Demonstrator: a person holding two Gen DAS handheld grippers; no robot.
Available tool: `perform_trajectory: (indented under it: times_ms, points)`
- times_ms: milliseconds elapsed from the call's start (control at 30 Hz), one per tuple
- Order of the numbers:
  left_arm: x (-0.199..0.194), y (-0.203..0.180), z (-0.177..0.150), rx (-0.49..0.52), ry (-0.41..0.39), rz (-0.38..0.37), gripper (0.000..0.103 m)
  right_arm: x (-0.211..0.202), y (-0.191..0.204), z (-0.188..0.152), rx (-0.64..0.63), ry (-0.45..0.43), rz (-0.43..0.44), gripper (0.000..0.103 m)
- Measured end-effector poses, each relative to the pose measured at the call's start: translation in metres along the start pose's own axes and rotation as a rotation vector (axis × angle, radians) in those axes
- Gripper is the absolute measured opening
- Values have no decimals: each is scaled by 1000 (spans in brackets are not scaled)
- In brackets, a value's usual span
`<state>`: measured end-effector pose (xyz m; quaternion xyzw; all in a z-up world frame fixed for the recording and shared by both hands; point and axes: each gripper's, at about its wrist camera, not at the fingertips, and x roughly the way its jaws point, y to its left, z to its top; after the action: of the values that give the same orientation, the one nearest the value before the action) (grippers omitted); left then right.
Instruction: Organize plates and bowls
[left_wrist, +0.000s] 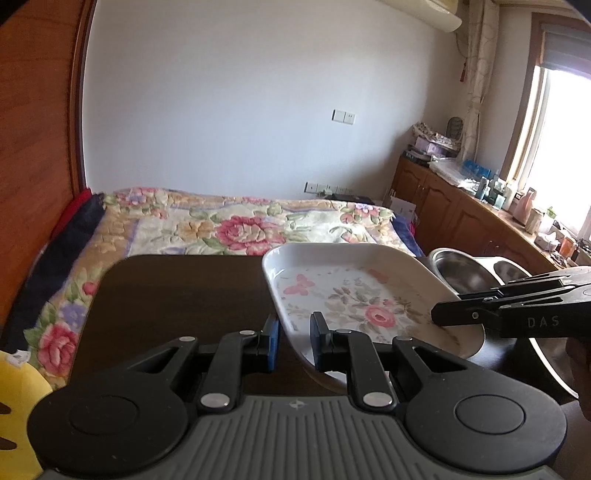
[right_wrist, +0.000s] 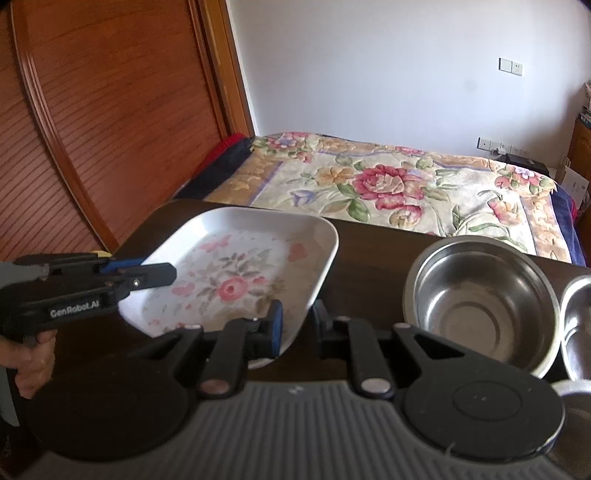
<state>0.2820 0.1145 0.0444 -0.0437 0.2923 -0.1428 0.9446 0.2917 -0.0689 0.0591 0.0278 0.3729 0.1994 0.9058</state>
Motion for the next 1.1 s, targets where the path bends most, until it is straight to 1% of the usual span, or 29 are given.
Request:
perform_trajectory:
  times_ms: [100, 333, 500, 733, 933, 1100]
  points:
    - [-15, -8, -2, 5, -19, -4, 48, -12, 0, -3, 1, -19, 16, 19]
    - [-51, -32, -17, 24, -55, 0, 47, -46, 5, -20, -6, -75, 24, 18]
    - [-71, -45, -31, 26, -72, -15, 48, -65, 8, -34, -15, -93, 28, 18]
    - [-98, -54, -69, -24, -89, -44, 48, -90, 13, -61, -31, -124, 34, 18]
    - [-116, -62, -91, -18, -102, -51, 48, -100, 19, -92, -41, -132, 46, 18]
    - [-131, -67, -108, -21, -132, -50, 48, -108, 23, -113, -52, -149, 65, 18]
